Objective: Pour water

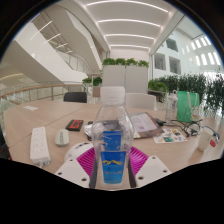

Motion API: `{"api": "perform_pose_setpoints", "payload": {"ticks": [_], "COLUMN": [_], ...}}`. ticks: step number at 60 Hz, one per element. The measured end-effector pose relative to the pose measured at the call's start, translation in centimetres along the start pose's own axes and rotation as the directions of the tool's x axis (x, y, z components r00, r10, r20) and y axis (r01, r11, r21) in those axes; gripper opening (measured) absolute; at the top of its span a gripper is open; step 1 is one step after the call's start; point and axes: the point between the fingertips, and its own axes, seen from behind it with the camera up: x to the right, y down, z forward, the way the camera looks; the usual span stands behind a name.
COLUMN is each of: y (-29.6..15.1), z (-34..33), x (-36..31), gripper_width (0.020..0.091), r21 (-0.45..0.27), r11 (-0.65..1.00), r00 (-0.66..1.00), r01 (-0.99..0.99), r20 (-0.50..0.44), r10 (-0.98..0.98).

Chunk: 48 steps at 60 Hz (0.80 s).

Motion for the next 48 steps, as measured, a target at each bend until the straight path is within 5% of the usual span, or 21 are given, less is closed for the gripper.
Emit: {"api": "perform_pose_setpoints", "payload": {"ticks": [11, 18, 23, 34, 48], "y": [0.2, -1.3, -6.4, -17.0, -15.1], "z": [0.9, 0.6, 0.2, 0.5, 1.7], "x": [-0.3, 0.2, 2.1, 14.8, 27.6], "gripper_width": [0.0386, 0.0364, 0.0363, 0.0364, 0.0362], "r21": [-0.025, -0.104, -0.127, -0.178, -0.311], "r11": [1.0, 0.98, 0.913, 0.496, -0.187], "r00": [0.998, 0.971, 0.89, 0.435, -0.268], "r01": [0.002, -0.167, -0.387, -0.85, -0.932], "r20": [0.06, 0.153, 0.207, 0.295, 0.242], "r10": [-0.001, 0.182, 0.406, 0.851, 0.933]}}
